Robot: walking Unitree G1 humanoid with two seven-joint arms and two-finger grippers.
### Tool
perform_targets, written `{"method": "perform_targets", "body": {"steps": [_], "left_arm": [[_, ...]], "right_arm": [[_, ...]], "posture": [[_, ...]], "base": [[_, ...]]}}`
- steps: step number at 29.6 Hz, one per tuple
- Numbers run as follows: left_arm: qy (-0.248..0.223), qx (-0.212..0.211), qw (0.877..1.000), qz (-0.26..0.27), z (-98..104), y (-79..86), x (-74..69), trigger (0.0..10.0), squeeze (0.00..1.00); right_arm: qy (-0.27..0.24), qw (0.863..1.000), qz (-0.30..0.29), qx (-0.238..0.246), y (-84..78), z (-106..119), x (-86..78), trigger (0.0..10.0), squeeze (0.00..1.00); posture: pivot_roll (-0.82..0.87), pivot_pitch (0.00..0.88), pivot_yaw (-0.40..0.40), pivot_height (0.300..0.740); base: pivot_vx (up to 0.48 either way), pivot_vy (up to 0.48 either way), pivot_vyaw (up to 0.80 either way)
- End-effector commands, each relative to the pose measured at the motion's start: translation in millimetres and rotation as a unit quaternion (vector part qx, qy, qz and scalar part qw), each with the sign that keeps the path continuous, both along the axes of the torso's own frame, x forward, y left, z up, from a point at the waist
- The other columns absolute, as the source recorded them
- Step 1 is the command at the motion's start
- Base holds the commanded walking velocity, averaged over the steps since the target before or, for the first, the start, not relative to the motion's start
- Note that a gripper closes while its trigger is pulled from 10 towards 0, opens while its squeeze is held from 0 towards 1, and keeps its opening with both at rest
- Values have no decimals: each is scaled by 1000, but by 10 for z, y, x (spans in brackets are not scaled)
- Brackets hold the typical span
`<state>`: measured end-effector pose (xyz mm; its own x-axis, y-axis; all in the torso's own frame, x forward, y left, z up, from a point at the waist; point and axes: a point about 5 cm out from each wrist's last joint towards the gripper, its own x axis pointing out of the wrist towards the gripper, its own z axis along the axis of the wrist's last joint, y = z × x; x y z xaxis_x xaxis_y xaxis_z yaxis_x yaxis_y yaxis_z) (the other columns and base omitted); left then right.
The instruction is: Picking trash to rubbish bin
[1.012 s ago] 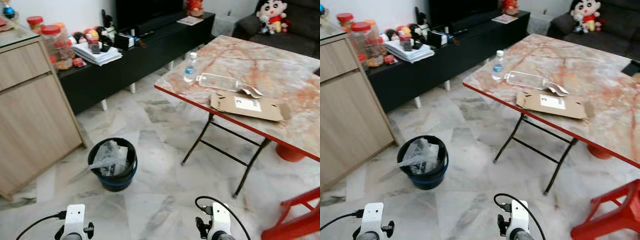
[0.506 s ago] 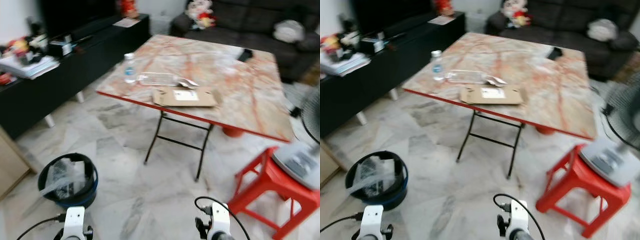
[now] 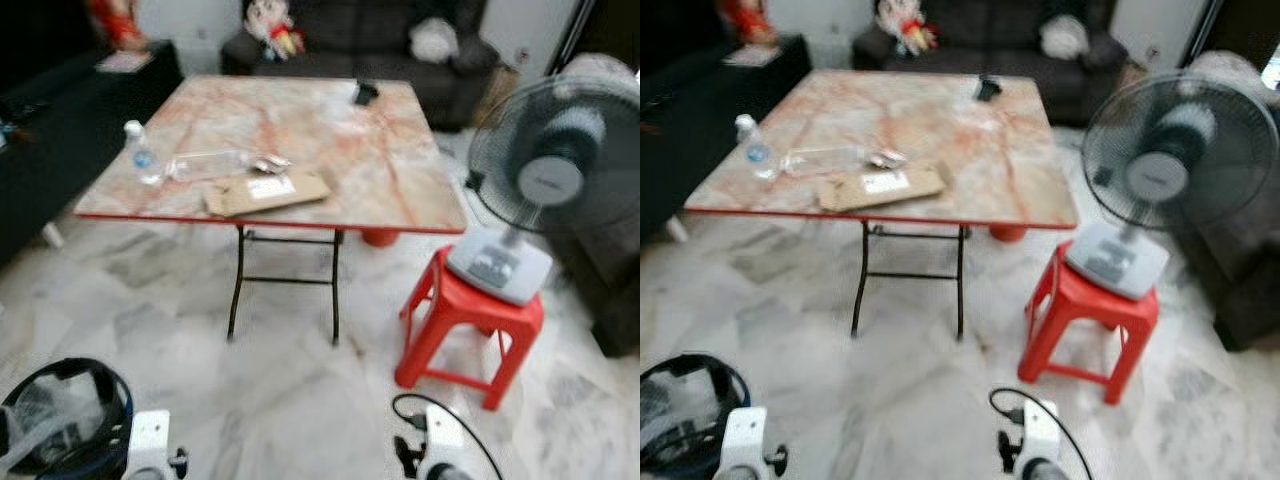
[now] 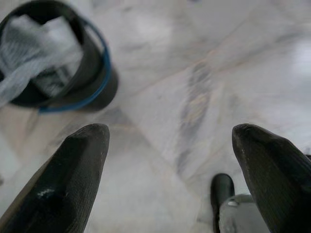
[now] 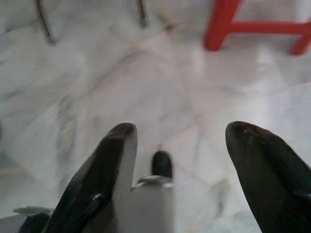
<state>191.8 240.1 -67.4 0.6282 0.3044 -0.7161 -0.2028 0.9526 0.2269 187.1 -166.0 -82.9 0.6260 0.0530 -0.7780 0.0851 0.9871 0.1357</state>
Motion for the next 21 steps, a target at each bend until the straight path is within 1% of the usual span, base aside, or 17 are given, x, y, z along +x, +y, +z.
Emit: {"method": "perform_targets", "body": {"steps": [1,11,13,21], "left_arm": [[4,-3,1000,10,-5,29,-21,10000,0],[1,-9,1000,16,-8,27,-26,10000,0],[0,-10,1000,14,-4,24,-16,10000,0],[-8,-13,1000,4,18,-2,37,10000,0]], "right_arm": [[0,1000,0,4,46,-1,5,10000,0],[-1,1000,-3,5,43,1,9,10000,0],[-4,1000,-7,8,44,6,17,10000,0],[-13,1000,-10,11,61,21,42,10000,0]], "posture": [[35,0,-44,740],[35,0,-44,740],[35,0,-44,740],[35,4,-42,740]], "base": [[0,0,-750],[0,0,-749],[0,0,-519],[0,0,0]]}}
